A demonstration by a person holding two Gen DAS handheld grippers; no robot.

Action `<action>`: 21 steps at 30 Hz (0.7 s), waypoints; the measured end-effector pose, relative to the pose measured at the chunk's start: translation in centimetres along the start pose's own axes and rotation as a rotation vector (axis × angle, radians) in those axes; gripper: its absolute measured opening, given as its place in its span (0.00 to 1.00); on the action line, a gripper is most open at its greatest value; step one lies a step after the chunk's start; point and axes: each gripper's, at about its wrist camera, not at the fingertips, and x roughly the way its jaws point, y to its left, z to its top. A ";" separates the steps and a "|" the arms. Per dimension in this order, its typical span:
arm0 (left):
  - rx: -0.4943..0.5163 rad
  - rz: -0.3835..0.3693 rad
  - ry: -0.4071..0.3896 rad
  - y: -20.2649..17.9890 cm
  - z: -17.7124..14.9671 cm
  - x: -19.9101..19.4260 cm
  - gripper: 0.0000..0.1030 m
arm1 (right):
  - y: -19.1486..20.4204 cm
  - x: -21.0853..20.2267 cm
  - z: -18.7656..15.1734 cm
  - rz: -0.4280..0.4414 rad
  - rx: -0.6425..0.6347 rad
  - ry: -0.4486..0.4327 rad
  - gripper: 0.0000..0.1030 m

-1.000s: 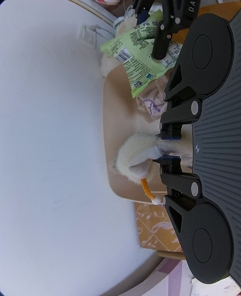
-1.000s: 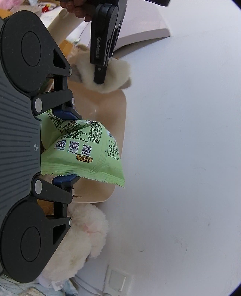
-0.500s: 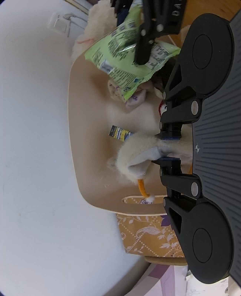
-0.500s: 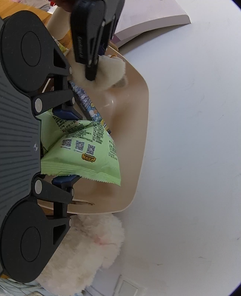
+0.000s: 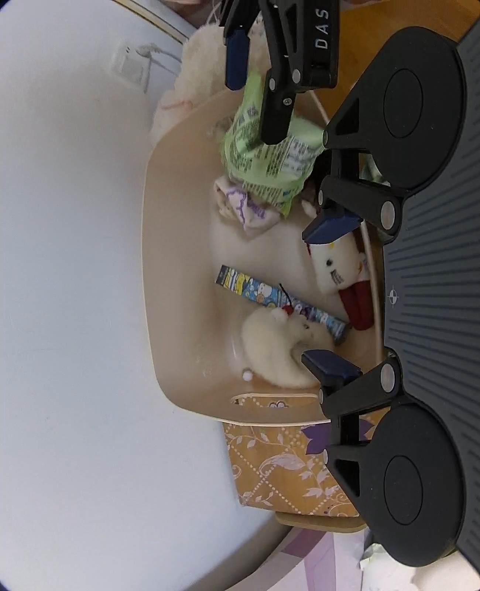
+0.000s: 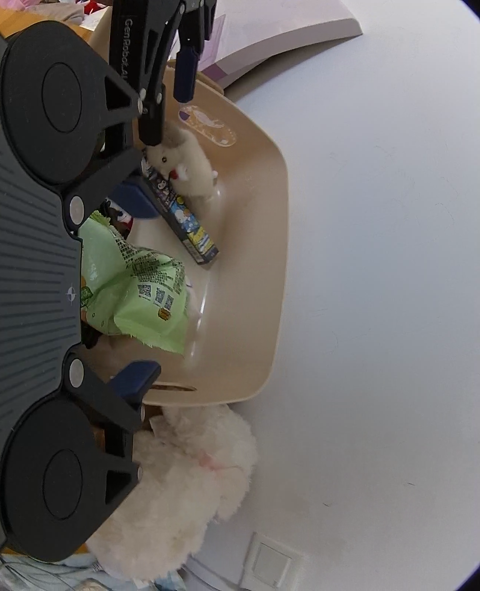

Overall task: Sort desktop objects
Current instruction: 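Carry both items over the basket and open both tools to drop them, then withdraw both tools from the basket back over the table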

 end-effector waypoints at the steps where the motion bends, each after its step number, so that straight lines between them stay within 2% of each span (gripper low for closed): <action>1: 0.001 -0.004 -0.002 -0.1 -0.2 -0.5 0.64 | 0.0 -0.6 0.0 0.000 0.000 -0.012 0.90; 4: -0.002 -0.027 -0.002 0.0 -1.1 -1.9 0.64 | -0.2 -2.3 0.0 -0.009 -0.001 -0.048 0.97; 8: -0.007 -0.047 -0.004 0.3 -2.8 -3.7 0.64 | -0.2 -4.3 -0.9 -0.020 -0.034 -0.076 1.00; 15: 0.019 -0.003 -0.028 1.2 -6.3 -6.9 0.65 | -0.9 -6.5 -3.7 -0.010 -0.002 -0.042 1.00; 18: 0.072 0.030 -0.006 1.4 -7.9 -7.4 0.65 | -1.3 -6.9 -5.7 -0.011 0.000 -0.013 1.00; 21: 0.067 0.040 0.026 2.1 -9.9 -7.5 0.65 | -1.7 -6.7 -7.9 -0.019 -0.002 0.032 1.00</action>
